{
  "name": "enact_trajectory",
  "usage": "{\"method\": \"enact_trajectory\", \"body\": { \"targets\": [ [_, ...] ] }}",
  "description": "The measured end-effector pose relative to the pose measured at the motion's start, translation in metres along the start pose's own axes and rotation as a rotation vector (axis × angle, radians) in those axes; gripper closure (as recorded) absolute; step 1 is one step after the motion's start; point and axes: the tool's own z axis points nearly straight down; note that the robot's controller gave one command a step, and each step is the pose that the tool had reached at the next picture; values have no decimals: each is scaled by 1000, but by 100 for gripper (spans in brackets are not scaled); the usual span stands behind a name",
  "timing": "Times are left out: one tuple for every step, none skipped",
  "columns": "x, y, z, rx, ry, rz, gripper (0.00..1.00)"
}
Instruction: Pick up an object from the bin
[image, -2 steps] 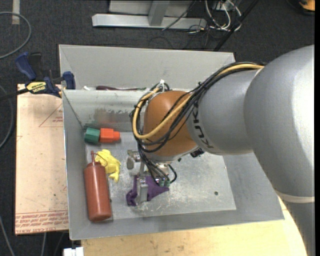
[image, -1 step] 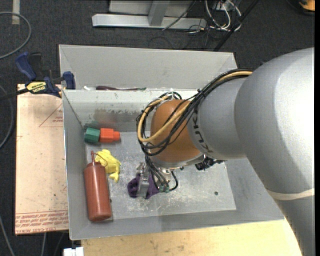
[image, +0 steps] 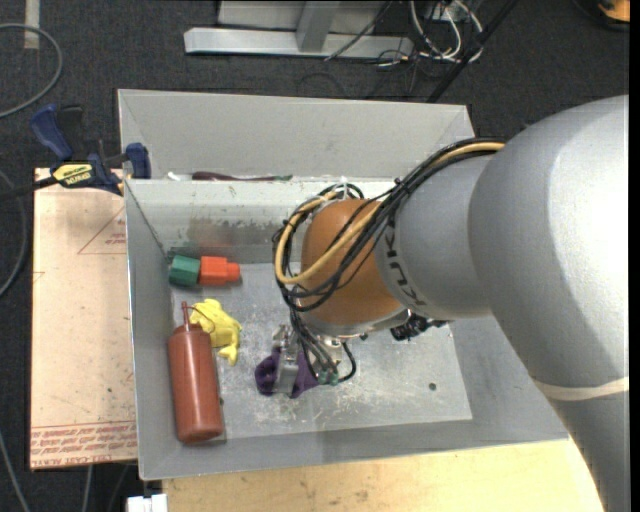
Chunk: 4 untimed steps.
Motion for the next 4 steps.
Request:
{"method": "enact_trajectory", "body": {
  "targets": [
    [-11, -3, -130, -2, -3, -31, 100],
    [-10, -3, -130, -2, -2, -31, 0],
    [-10, -3, -130, -2, -2, -31, 0],
    [13, 2, 0, -3, -3, -202, 100]
  ]
}}
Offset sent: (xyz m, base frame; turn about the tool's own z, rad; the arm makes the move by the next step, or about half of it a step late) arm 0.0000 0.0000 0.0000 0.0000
